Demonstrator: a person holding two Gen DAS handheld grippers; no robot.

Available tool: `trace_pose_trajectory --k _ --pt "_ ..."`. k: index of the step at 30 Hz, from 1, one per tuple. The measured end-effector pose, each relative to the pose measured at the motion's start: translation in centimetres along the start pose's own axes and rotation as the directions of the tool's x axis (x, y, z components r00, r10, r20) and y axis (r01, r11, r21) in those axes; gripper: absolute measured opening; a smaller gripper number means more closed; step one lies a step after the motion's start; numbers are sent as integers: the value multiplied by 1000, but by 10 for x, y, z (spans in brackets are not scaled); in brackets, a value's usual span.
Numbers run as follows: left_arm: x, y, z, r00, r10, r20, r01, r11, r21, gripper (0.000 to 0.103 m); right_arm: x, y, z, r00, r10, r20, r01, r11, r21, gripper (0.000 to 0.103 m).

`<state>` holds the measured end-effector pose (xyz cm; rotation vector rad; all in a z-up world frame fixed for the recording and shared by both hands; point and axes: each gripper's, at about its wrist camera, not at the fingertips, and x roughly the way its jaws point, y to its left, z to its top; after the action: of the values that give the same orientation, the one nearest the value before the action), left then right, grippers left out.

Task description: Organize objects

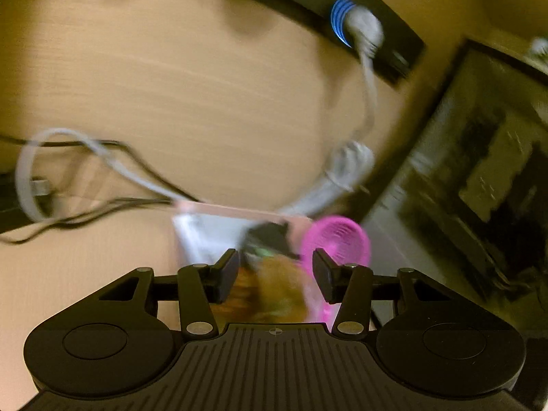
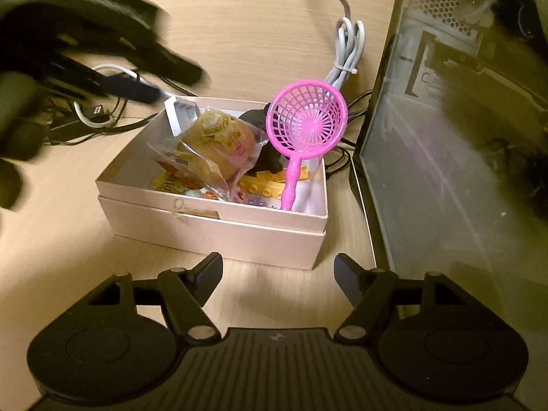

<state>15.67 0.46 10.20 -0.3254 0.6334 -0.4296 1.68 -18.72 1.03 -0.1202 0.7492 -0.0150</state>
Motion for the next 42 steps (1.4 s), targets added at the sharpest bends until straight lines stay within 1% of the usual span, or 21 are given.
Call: trace_pose_trajectory --k 3,5,6,9,11,13,14,16,17,18,20,21,23,25,27,28,31,36,39,40,42 --pt "-1 13 -7 995 97 -35 -98 995 -16 52 6 -1 -1 1000 -20 -4 20 1000 -2 72" --pt "6 20 -13 984 159 -85 -161 987 -19 52 12 -1 -2 999 -31 -11 31 999 -8 72" --pt "9 23 -16 978 176 -110 -180 983 -29 52 14 0 -2 999 -33 -14 33 999 -13 72" --pt "15 30 -21 973 160 -166 -169 985 -40 52 19 2 -3 999 -36 -13 36 999 -28 72" --pt "23 27 -23 969 156 -193 -163 986 -21 52 21 4 -2 999 -38 -10 37 999 -38 72" --pt "32 25 -25 961 168 -221 -171 985 8 52 26 6 -1 999 -46 -7 46 998 -48 72" --pt "37 25 -26 955 183 -234 -183 983 22 52 27 6 0 999 -50 -6 50 998 -49 71" --pt "41 27 -31 943 220 -250 -215 976 47 52 30 6 2 998 -58 -7 57 997 -51 62" --pt "38 29 -32 941 235 -244 -230 972 49 54 31 6 2 998 -56 -11 55 997 -51 55" --pt "36 32 -31 939 249 -237 -245 968 48 57 31 6 4 998 -54 -18 53 997 -47 54" --pt "27 42 -27 939 254 -230 -253 967 34 75 31 4 5 999 -48 -18 48 998 -32 54" --pt "23 45 -27 939 263 -223 -262 964 34 78 32 4 6 999 -45 -19 44 999 -24 54" --pt "13 51 -28 935 293 -199 -291 956 41 79 32 3 9 999 -32 -25 31 999 -9 54" --pt "5 60 -27 933 309 -186 -310 950 25 79 32 6 12 1000 -13 -18 13 1000 -1 54" --pt "-1 70 -27 933 308 -184 -315 949 -5 82 31 13 17 1000 9 -17 -9 1000 -9 54" --pt "-3 74 -25 931 315 -183 -322 947 -12 86 31 19 19 1000 11 -13 -11 1000 -14 54" --pt "-4 85 -21 927 332 -176 -339 941 -9 92 35 33 27 1000 4 -7 -4 1000 -31 54" --pt "-5 98 -13 926 340 -163 -345 939 -5 92 37 47 36 1000 10 -17 -10 1000 -28 54" --pt "-12 96 -9 935 323 -146 -326 945 4 90 38 53 38 1000 -1 -23 0 1000 -29 55" --pt "-16 95 -8 939 320 -128 -322 947 2 88 37 54 39 1000 -7 -24 6 1000 -26 56" --pt "-31 90 -7 946 315 -78 -316 949 -6 87 33 55 40 1000 -12 -20 12 1000 -13 69"
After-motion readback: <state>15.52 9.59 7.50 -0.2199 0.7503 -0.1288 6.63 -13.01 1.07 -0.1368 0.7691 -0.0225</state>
